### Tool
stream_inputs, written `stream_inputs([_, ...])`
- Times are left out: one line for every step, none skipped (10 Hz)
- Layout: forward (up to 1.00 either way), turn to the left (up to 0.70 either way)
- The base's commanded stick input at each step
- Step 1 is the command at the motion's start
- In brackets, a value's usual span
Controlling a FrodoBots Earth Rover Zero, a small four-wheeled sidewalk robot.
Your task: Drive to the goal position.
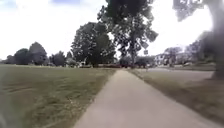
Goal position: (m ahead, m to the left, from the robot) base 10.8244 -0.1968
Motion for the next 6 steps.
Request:
stream_inputs([1.00,0.00])
stream_inputs([1.00,-0.36])
stream_inputs([1.00,-0.40])
stream_inputs([1.00,-0.39])
stream_inputs([1.00,-0.22])
stream_inputs([1.00,0.00])
